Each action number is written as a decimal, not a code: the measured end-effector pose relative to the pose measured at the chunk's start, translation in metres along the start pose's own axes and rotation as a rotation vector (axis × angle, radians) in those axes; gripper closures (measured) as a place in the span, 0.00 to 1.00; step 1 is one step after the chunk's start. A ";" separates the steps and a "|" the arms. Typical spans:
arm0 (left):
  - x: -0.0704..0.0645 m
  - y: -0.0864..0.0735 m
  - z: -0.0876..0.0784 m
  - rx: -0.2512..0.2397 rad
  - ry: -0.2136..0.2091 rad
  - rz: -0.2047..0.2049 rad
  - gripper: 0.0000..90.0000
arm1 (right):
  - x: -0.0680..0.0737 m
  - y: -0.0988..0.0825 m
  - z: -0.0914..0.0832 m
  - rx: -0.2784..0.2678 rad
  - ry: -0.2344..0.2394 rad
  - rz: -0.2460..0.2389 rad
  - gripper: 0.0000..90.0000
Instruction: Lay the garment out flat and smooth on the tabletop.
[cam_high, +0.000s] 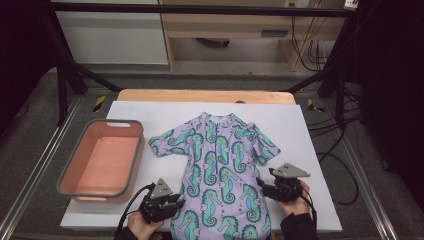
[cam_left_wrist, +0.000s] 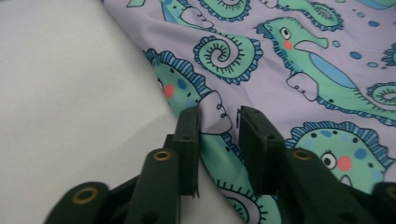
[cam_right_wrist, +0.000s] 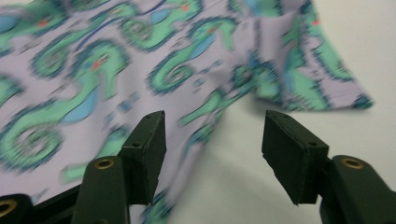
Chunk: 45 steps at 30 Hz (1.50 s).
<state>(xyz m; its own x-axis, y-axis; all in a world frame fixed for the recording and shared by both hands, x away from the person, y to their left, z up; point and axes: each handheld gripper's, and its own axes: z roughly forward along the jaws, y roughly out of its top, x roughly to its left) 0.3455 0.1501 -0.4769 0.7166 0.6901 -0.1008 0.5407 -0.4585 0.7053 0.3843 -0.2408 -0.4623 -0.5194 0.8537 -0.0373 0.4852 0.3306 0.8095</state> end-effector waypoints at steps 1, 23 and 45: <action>0.000 0.000 0.000 0.000 0.003 -0.002 0.85 | -0.006 0.004 0.004 -0.002 -0.014 0.011 0.47; 0.002 -0.004 0.001 -0.022 0.005 0.028 0.96 | -0.086 0.029 0.084 0.094 -0.212 0.240 0.58; 0.004 -0.003 0.001 -0.018 -0.015 0.008 0.97 | -0.081 0.060 0.038 -0.011 -0.136 0.149 0.47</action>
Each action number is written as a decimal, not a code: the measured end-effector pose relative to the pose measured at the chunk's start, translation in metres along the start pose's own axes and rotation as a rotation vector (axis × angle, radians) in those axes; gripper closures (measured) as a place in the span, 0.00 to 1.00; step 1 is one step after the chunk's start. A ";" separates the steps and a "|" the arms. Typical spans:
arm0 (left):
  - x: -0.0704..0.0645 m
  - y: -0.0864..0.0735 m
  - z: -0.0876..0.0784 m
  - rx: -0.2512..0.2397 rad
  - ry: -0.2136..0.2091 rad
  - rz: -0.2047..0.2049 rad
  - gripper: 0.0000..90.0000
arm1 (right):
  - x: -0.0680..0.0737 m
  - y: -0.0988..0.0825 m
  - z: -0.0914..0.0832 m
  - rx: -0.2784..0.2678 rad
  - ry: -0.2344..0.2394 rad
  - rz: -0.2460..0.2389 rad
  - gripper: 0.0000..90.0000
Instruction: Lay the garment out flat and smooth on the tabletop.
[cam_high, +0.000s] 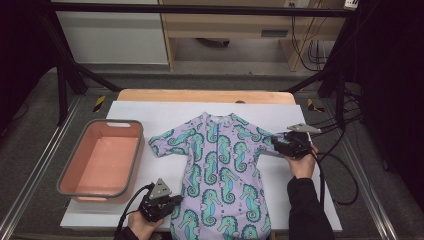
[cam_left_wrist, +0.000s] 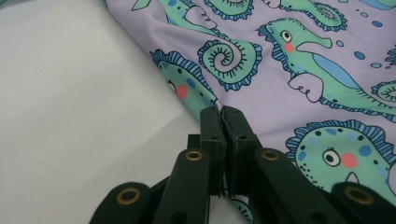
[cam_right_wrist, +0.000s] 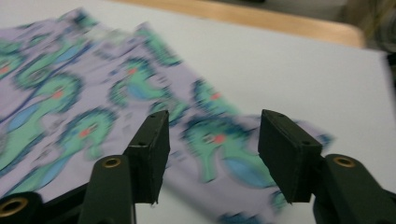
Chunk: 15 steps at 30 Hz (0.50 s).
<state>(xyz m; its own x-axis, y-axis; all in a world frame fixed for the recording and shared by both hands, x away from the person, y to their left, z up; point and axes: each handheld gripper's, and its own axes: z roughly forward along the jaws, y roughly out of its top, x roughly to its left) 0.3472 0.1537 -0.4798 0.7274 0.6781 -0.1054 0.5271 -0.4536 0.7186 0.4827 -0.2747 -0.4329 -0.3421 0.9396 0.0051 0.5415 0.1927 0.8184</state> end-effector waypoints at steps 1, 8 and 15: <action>0.000 0.000 0.000 -0.001 0.000 -0.001 0.97 | 0.006 -0.003 0.000 0.007 0.017 -0.008 0.46; 0.001 0.000 -0.002 -0.010 -0.007 -0.012 0.97 | 0.055 -0.039 0.015 0.142 0.180 -0.056 0.45; 0.001 0.001 -0.009 -0.029 -0.012 -0.026 0.97 | 0.063 -0.044 0.020 0.152 0.158 -0.034 0.97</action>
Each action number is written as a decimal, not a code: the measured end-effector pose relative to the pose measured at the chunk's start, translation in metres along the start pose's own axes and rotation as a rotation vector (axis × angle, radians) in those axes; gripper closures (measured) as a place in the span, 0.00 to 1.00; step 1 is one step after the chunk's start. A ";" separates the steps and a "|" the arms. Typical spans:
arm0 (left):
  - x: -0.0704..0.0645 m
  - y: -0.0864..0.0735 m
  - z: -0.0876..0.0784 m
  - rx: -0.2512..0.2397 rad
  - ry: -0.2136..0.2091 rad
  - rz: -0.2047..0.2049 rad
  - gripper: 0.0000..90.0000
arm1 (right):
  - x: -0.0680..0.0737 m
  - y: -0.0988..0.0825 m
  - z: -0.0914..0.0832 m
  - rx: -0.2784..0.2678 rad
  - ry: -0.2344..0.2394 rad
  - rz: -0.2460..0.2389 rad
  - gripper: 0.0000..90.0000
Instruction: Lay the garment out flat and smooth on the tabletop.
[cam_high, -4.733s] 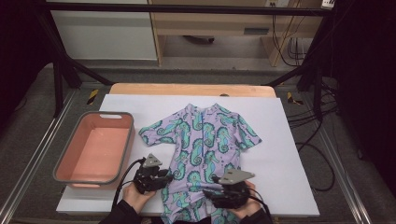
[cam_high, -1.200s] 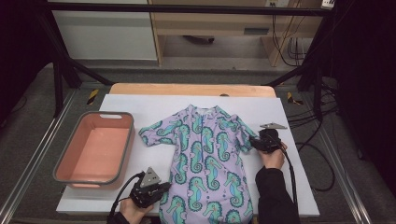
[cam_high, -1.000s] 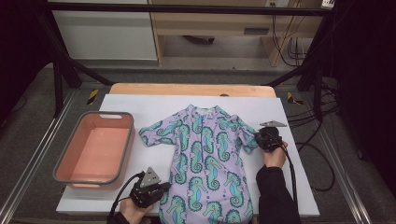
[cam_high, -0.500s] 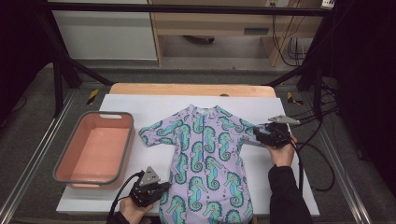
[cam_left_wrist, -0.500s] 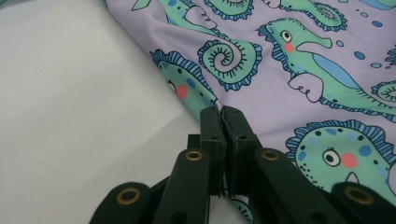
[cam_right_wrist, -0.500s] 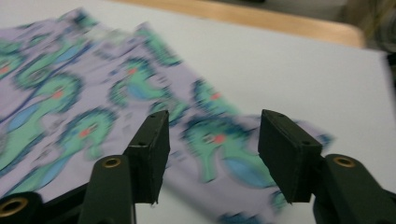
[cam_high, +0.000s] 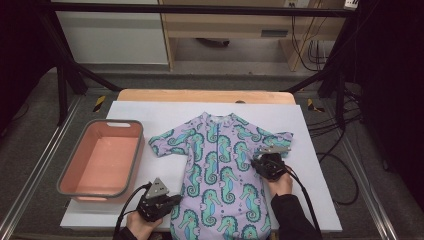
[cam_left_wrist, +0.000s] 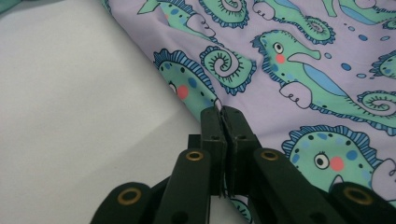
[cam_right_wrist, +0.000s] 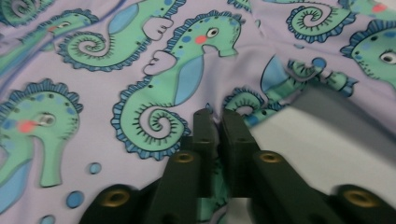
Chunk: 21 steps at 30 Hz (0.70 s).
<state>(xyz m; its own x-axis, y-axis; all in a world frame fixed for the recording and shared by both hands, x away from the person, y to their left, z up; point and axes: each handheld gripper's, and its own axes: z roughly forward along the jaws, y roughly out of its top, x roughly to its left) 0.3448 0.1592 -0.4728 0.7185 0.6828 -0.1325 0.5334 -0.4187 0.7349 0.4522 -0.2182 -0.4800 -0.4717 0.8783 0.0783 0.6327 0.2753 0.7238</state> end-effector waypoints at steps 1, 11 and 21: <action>0.000 0.000 -0.001 -0.003 -0.001 0.002 0.97 | -0.001 0.000 -0.002 0.002 -0.017 -0.002 0.97; 0.011 0.010 -0.008 -0.012 0.036 -0.012 0.65 | -0.006 -0.006 -0.016 -0.023 -0.075 -0.043 0.67; 0.059 0.049 0.013 -0.042 0.209 -0.052 0.25 | 0.011 -0.017 -0.054 -0.157 0.058 -0.042 0.32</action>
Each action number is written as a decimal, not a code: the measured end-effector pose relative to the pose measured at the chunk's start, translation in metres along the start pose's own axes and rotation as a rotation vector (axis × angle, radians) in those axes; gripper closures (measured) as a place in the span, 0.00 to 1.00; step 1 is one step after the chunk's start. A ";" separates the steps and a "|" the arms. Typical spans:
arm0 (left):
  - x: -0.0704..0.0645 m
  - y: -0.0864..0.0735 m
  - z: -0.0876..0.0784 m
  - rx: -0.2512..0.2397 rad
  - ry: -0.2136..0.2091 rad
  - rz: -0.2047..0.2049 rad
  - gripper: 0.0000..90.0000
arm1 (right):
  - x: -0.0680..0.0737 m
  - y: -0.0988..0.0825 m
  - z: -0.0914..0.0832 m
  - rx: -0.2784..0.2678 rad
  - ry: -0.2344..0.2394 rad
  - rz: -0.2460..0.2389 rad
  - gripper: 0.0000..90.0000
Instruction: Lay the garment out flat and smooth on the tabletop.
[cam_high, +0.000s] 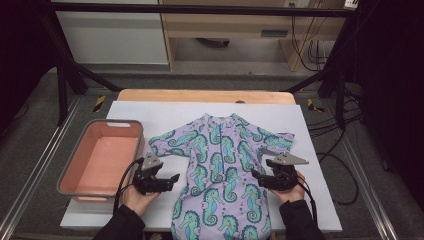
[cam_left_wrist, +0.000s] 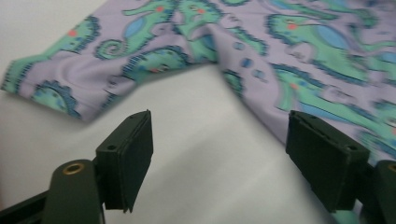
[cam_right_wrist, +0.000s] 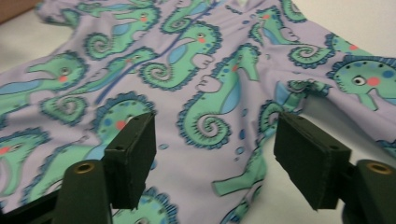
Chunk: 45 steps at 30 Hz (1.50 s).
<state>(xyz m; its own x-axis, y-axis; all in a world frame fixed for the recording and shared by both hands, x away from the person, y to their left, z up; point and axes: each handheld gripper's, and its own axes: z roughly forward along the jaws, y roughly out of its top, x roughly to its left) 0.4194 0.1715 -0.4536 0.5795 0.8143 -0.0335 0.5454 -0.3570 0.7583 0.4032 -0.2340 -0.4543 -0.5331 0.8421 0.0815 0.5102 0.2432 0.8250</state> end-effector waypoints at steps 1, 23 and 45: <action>0.003 0.004 0.006 0.009 0.019 -0.006 0.25 | 0.002 -0.001 -0.003 -0.002 0.010 -0.006 0.30; 0.030 0.017 0.053 0.060 0.194 -0.047 0.93 | 0.013 -0.023 -0.025 0.001 0.050 -0.023 0.26; 0.038 0.023 0.058 0.084 0.188 -0.066 0.57 | 0.013 -0.023 -0.022 0.014 0.062 -0.025 0.26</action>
<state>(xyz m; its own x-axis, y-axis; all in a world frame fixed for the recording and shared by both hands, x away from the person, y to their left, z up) 0.4897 0.1678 -0.4753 0.4221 0.9054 0.0463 0.6316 -0.3303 0.7014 0.3697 -0.2391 -0.4602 -0.5865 0.8043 0.0961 0.5055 0.2707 0.8193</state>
